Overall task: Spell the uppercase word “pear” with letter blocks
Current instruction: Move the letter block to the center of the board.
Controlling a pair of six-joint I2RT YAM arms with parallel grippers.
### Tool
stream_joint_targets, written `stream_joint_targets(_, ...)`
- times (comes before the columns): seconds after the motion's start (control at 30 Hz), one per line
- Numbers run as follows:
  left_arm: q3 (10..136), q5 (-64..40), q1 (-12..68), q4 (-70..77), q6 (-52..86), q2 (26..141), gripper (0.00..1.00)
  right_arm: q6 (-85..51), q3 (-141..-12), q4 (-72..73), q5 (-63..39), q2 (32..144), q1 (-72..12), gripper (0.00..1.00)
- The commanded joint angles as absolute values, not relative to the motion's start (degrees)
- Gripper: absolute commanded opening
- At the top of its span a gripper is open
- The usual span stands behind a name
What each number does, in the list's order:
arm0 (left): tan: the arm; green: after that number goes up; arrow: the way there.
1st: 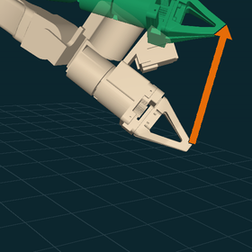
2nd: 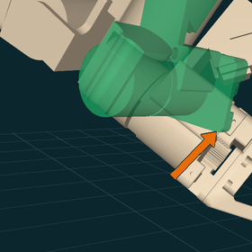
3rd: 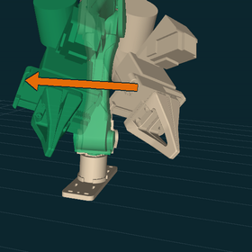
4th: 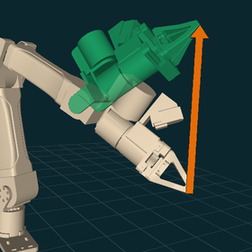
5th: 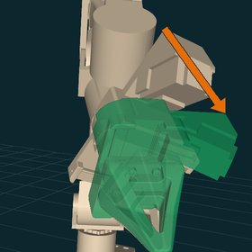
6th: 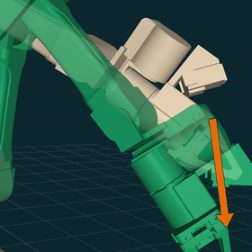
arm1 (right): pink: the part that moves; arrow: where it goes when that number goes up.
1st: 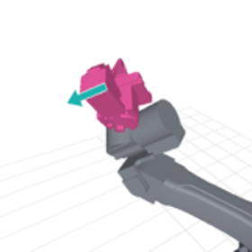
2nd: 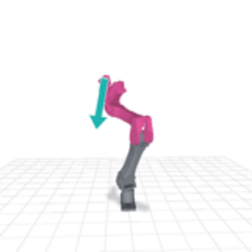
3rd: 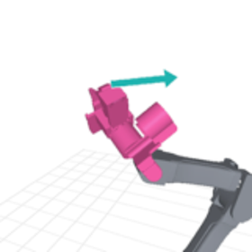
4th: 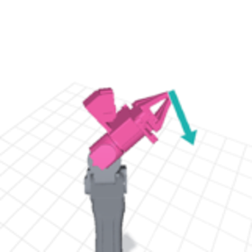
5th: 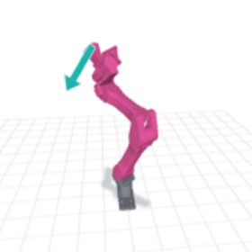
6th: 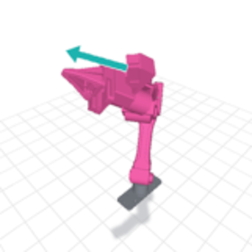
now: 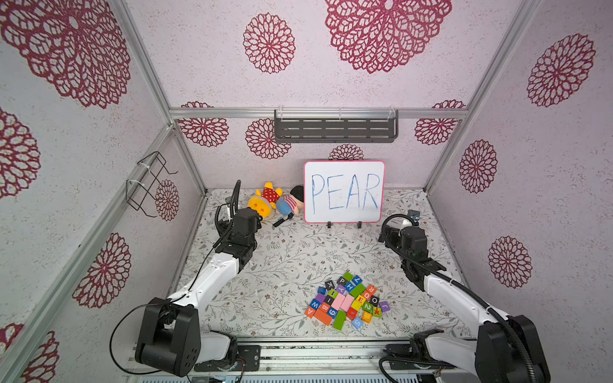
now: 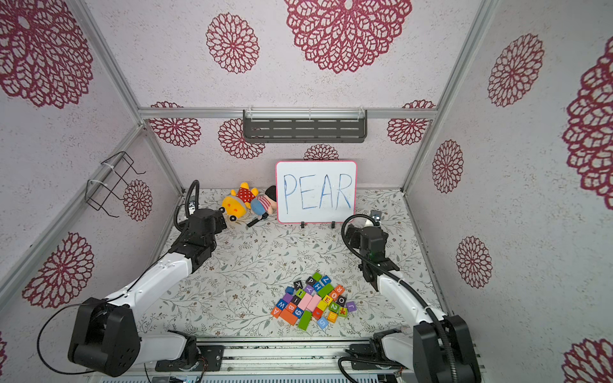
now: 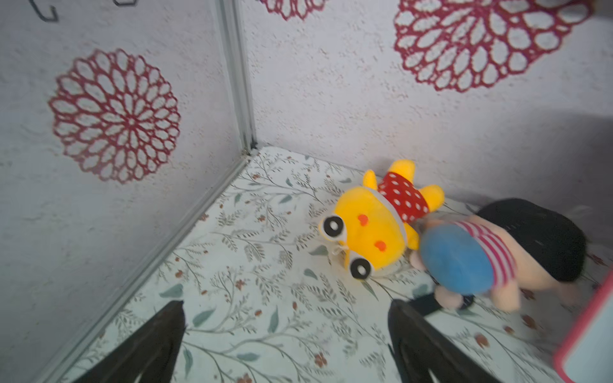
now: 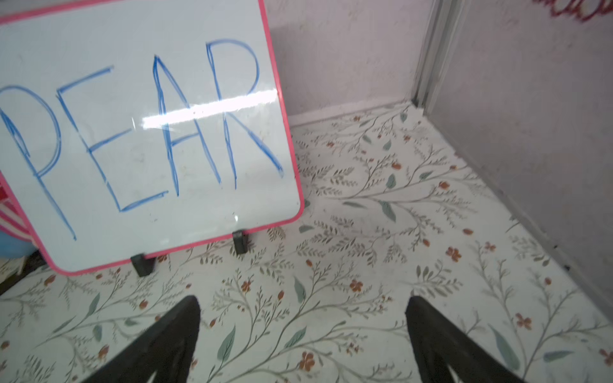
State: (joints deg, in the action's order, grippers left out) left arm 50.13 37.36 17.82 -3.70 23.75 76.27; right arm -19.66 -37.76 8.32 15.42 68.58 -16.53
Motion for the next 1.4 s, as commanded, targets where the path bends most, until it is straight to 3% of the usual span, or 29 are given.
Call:
stream_joint_targets(0.0,49.3,29.1,21.3,-17.8,34.1,75.2,0.98,-28.0,-41.4,-12.7,6.7,71.7,-21.5,0.99)
stream_joint_targets(0.2,47.3,16.4,24.5,-20.1,40.7,74.7,0.98,-34.0,-45.6,-21.4,5.3,74.2,-32.3,0.98)
stream_joint_targets(0.37,44.4,9.3,27.0,-19.0,43.4,73.0,0.98,-39.7,-45.9,-23.3,3.8,74.8,-37.7,0.88)
stream_joint_targets(0.6,41.7,7.3,29.0,-18.9,45.1,71.9,0.98,-42.7,-47.4,-22.7,3.3,77.8,-43.3,0.78)
stream_joint_targets(0.77,40.6,5.9,29.2,-17.0,44.9,70.6,0.98,-43.6,-46.4,-19.5,0.5,79.6,-44.7,0.61)
stream_joint_targets(1.0,39.9,3.7,29.4,-16.3,45.3,70.9,0.98,-44.0,-45.4,-17.8,0.3,81.0,-45.6,0.49)
stream_joint_targets(1.37,38.4,3.9,29.5,-14.2,46.2,71.4,0.98,-43.1,-45.9,-18.9,0.1,84.1,-45.6,0.44)
